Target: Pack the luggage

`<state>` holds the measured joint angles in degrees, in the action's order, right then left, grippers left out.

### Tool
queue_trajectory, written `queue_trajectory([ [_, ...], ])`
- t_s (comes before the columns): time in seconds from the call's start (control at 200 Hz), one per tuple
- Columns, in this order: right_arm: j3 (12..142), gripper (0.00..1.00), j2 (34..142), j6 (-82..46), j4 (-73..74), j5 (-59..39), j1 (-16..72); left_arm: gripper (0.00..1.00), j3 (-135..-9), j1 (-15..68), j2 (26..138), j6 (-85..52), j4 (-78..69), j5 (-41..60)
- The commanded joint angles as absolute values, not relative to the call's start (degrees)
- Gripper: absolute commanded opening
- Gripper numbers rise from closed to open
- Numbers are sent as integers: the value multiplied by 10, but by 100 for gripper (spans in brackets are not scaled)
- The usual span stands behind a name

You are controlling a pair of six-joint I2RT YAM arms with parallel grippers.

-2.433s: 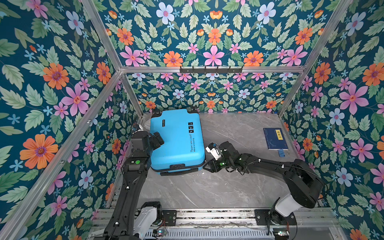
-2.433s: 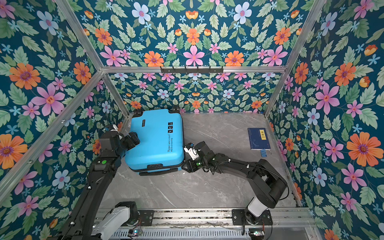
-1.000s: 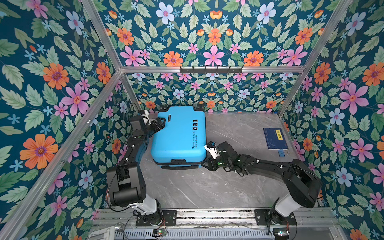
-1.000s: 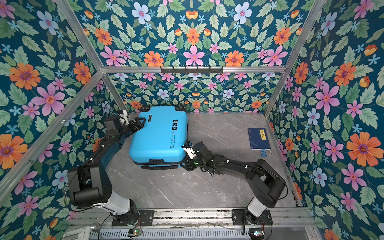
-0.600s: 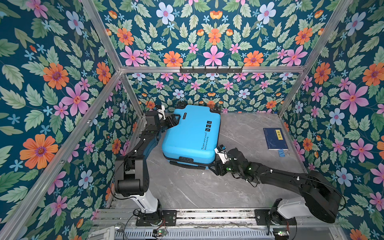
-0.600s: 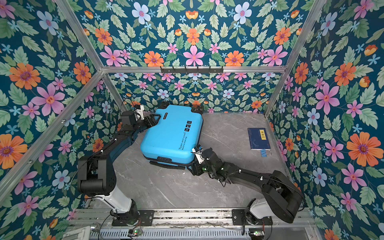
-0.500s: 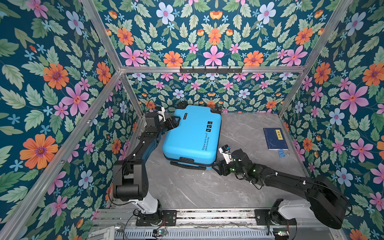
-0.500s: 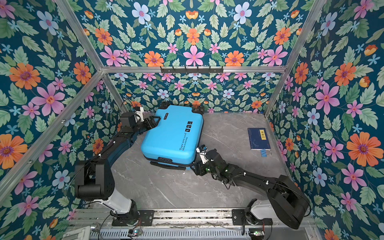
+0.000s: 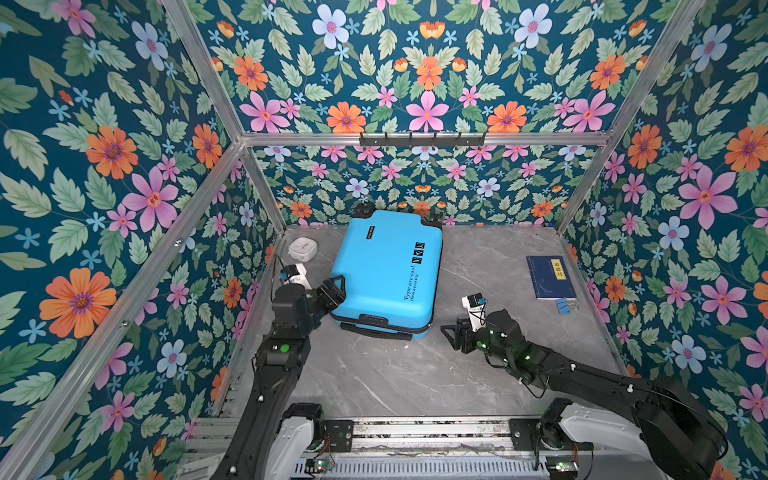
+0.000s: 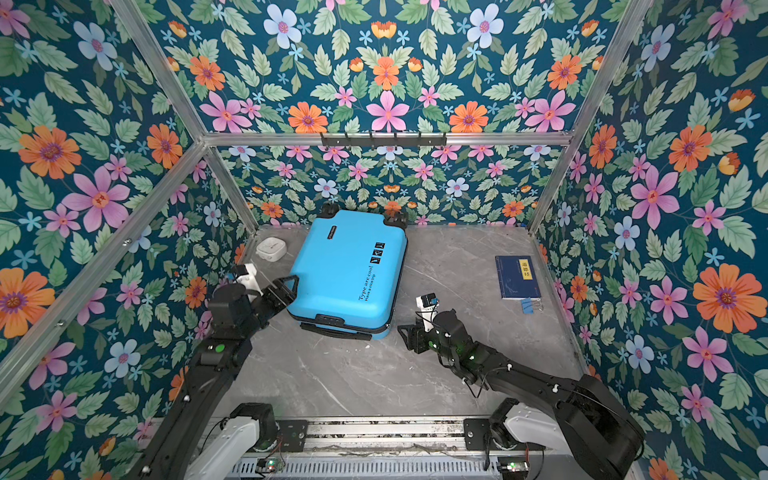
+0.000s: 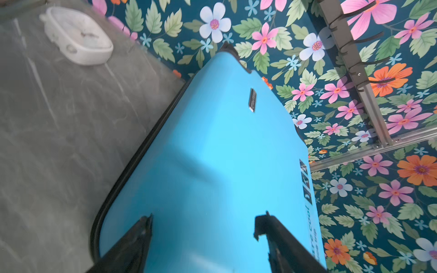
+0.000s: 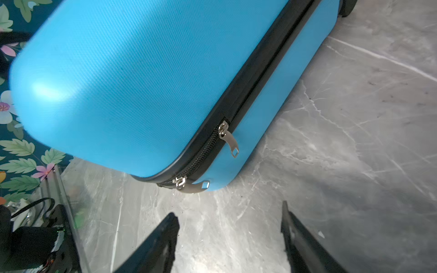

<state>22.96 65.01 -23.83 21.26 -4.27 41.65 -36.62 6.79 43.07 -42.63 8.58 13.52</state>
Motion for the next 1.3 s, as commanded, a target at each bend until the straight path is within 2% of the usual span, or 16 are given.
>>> queue_trajectory([
  [0.0, 223, 74, 649, -211, 297, -37, 417, 77, -312, 89, 353, -539, 152, 114],
  [0.195, 241, 77, 681, -201, 302, -56, 418, 73, -199, 136, 195, -689, 190, 112],
  [0.36, 242, 77, 713, -189, 345, -41, 439, 71, -119, 153, 184, -762, 134, 142],
  [0.55, 260, 77, 729, -162, 336, -6, 466, 62, -62, 209, 238, -825, 10, 129],
  [0.685, 261, 76, 727, -161, 339, 1, 466, 62, -35, 260, 301, -852, -80, 95],
  [1.07, 250, 73, 711, -161, 331, 19, 465, 62, -10, 325, 491, -891, -339, 30],
  [1.295, 235, 72, 686, -161, 328, 29, 466, 59, -20, 357, 498, -887, -349, -7],
])
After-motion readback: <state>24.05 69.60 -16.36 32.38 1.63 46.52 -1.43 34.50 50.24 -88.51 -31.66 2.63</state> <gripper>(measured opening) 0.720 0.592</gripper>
